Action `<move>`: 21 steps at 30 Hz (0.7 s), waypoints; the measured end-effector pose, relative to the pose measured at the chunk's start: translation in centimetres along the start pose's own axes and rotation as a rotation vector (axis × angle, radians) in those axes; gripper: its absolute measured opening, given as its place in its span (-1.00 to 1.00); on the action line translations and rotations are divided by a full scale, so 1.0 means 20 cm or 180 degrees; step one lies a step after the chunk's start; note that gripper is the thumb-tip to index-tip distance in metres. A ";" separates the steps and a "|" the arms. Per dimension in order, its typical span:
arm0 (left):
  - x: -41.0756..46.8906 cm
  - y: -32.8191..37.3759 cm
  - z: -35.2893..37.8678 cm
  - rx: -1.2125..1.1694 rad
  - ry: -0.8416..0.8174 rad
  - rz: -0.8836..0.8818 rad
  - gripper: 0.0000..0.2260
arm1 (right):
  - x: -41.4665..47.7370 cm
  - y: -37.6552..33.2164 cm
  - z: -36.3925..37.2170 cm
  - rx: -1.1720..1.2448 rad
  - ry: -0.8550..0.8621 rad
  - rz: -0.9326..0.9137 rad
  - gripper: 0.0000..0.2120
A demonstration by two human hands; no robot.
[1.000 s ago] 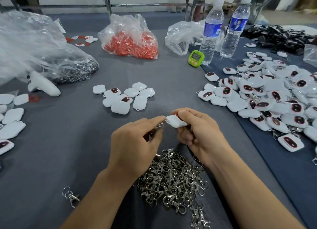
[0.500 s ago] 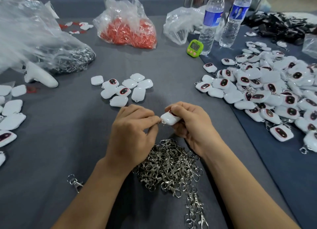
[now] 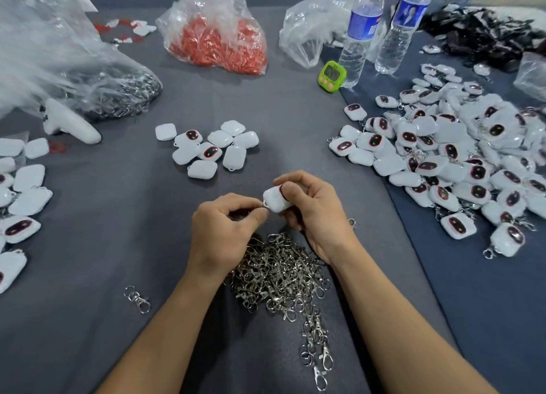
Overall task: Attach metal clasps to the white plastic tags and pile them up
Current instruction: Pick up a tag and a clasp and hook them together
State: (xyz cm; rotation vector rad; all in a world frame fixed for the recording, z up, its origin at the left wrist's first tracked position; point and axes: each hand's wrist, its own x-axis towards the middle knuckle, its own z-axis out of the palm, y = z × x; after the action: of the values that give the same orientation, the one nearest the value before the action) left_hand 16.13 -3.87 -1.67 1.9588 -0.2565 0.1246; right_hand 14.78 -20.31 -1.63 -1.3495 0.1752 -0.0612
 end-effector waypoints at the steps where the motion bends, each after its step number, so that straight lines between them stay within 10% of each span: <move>1: 0.00 -0.01 0.00 0.0009 -0.0008 -0.0018 -0.82 | 0.00 0.00 0.00 -0.0018 0.0000 0.0016 -0.88; 12: 0.09 0.17 0.02 0.2908 -0.0242 0.1253 -0.96 | -0.02 -0.02 -0.01 0.0209 0.0123 0.0047 -0.88; 21: 0.14 0.09 0.04 -0.0679 -0.0841 -0.0699 -0.83 | 0.01 -0.02 -0.06 0.0967 0.0141 0.0349 -0.80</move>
State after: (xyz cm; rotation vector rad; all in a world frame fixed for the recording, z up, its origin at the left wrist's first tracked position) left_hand 18.32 -5.65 0.27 1.7748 -0.2153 -0.2954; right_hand 14.83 -21.58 -1.48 -1.0344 0.2663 -0.0242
